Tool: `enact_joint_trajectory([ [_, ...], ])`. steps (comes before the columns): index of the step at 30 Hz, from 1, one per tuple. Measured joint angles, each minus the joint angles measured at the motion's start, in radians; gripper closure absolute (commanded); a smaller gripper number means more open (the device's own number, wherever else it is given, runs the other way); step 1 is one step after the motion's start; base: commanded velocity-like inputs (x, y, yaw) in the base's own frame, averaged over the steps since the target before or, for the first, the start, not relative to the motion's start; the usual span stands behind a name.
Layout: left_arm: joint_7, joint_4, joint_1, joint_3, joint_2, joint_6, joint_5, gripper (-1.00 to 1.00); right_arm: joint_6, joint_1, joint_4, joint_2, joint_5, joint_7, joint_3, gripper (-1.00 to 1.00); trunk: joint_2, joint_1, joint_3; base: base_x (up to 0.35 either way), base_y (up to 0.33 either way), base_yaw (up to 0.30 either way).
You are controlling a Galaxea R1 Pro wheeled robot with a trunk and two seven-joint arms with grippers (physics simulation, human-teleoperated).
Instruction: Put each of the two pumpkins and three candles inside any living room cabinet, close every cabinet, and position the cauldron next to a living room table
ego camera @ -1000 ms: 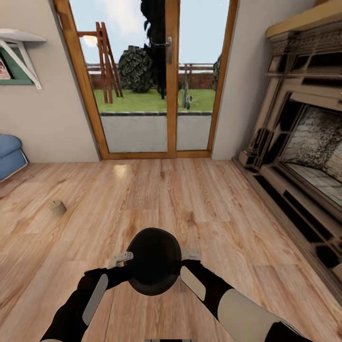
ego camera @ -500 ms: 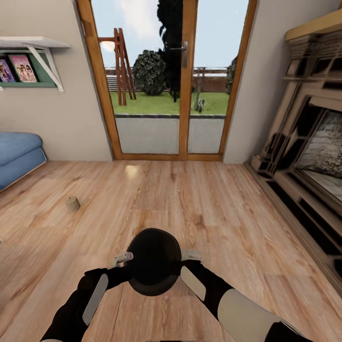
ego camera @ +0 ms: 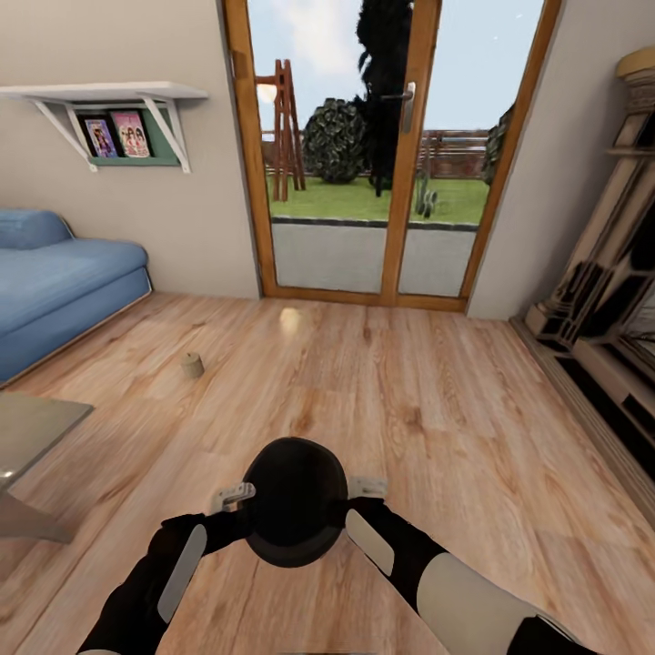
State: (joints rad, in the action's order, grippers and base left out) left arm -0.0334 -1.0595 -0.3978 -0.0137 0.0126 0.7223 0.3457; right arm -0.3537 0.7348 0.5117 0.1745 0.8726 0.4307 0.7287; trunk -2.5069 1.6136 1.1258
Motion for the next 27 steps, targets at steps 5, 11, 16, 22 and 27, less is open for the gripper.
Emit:
enact_joint_trajectory([
  [5,0.0,0.0,0.0,0.0,0.0,0.0,0.0,1.0,0.0,0.0,0.0,0.0,0.0,0.0,0.0,1.0,0.0,0.0,0.0,-0.102,-0.087,0.284],
  [11,0.0,0.0,0.0,0.001,0.0,0.001,0.001,1.0,-0.002,0.0,0.001,0.0,0.0,0.001,0.0,1.0,0.0,0.0,0.0,-0.012,-0.112,0.284],
  [16,0.0,0.0,0.0,0.001,0.0,0.001,0.001,1.0,-0.003,0.0,0.002,0.0,0.0,0.002,0.0,1.0,0.0,0.0,0.0,-0.001,-0.108,0.286],
  [22,0.0,0.0,0.0,0.001,0.0,0.001,0.0,1.0,-0.002,0.0,0.002,0.0,0.0,0.002,0.0,1.0,0.0,0.0,0.0,0.0,-0.024,0.287],
  [27,0.001,0.0,0.0,0.001,0.0,0.001,0.0,1.0,-0.003,0.0,0.003,0.0,0.0,0.003,0.0,1.0,0.0,0.0,0.0,0.0,-0.002,0.287],
])
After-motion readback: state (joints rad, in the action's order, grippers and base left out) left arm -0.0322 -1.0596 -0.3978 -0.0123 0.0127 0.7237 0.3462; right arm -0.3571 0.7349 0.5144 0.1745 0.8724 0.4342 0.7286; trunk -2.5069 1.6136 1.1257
